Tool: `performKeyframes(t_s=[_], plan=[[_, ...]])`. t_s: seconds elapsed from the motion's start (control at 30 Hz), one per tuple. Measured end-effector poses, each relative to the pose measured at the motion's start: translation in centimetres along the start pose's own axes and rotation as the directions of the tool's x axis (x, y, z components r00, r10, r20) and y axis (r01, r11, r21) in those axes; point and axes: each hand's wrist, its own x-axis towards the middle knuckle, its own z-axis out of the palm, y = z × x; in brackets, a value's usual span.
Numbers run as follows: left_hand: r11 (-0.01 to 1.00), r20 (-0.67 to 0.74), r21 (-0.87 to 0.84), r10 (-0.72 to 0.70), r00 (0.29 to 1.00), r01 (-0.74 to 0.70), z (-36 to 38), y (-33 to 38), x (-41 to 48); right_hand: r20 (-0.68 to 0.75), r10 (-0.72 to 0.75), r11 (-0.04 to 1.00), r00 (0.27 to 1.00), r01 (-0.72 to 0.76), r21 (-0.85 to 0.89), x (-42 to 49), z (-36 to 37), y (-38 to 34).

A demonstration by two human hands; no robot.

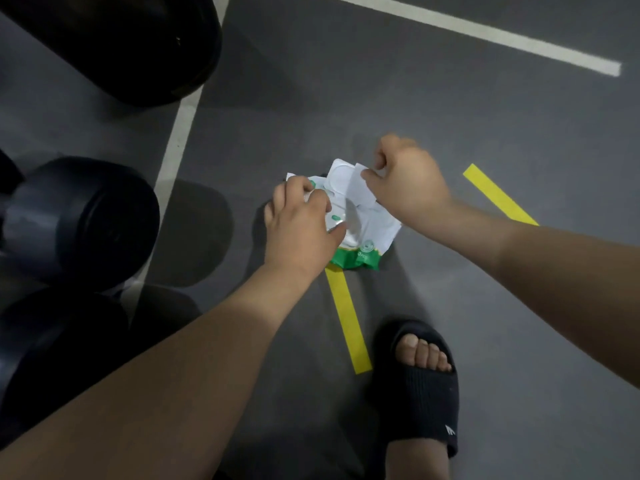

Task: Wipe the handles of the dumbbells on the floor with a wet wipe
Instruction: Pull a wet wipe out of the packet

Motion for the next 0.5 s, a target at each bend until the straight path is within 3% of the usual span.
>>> performKeyframes(t_s=[0.13, 0.33, 0.5], plan=[[1.000, 0.007, 0.011, 0.014, 1.000, -0.014, 1.0, 0.6, 0.6, 0.070, -0.032, 0.999, 0.997, 0.030, 0.039, 0.0, 0.8, 0.6], [1.000, 0.026, 0.005, 0.013, 1.000, -0.013, 0.8, 0.5, 0.7, 0.108, -0.211, 0.976, 0.971, 0.204, 0.069, -1.2, 1.7, 1.4], [0.994, -0.024, -0.106, -0.037, 0.999, 0.034, 1.1, 0.3, 0.6, 0.077, -0.272, 0.962, 0.959, 0.269, 0.045, -2.6, 2.1, 1.4]])
